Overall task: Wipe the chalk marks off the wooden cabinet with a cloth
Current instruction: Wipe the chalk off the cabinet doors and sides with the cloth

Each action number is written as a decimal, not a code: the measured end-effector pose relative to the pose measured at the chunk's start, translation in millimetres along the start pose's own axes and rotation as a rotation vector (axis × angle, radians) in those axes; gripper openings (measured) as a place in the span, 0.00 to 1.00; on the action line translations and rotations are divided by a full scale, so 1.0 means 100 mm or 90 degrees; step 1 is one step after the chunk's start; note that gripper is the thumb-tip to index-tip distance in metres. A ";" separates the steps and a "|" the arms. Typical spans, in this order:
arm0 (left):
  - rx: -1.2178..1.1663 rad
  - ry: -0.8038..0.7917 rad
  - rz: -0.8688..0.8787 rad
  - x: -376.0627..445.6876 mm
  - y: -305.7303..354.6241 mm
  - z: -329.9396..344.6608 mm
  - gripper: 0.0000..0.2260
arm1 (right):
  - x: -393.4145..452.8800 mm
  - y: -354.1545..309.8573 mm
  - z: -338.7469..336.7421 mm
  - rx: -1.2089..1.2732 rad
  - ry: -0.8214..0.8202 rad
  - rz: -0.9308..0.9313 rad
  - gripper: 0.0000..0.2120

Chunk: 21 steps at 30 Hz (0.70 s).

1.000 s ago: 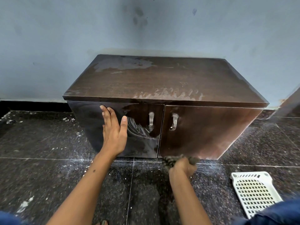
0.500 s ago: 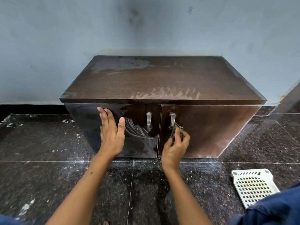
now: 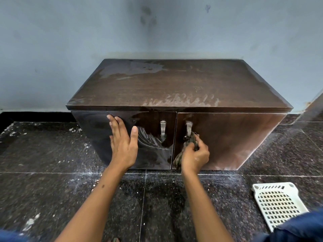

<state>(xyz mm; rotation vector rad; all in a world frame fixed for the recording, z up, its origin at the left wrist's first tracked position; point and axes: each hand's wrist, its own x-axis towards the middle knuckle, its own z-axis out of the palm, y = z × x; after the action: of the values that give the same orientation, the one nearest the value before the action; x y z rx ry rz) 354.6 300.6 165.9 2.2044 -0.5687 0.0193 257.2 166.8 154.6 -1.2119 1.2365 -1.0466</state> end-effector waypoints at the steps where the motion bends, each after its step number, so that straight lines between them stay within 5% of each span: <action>1: 0.000 0.003 0.000 0.00 -0.01 0.00 0.36 | 0.05 -0.04 0.00 0.031 0.007 0.077 0.12; 3: -0.001 0.002 -0.001 0.02 -0.02 -0.01 0.36 | 0.14 -0.16 -0.02 0.093 0.010 0.170 0.11; 5: -0.001 -0.001 0.000 0.02 -0.02 -0.01 0.36 | 0.12 -0.32 -0.05 0.099 0.017 0.115 0.12; 10: 0.004 0.000 -0.003 0.01 -0.01 -0.03 0.37 | -0.07 -0.55 0.03 0.039 -0.002 -0.300 0.15; 15: 0.007 -0.009 -0.003 -0.01 -0.03 -0.06 0.36 | -0.03 -0.10 0.08 -0.258 -0.073 -0.659 0.11; 18: -0.001 -0.025 -0.010 0.00 -0.02 -0.09 0.36 | 0.04 -0.09 0.05 -0.266 -0.049 -0.627 0.11; 21: -0.005 -0.016 0.003 -0.02 -0.05 -0.11 0.38 | 0.11 -0.27 -0.02 -0.100 0.013 -0.392 0.13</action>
<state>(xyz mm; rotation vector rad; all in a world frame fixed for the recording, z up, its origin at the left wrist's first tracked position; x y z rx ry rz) 356.8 312.2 169.2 2.1980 -0.5864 -0.0087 257.3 152.9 180.2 -1.7702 0.9888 -1.4210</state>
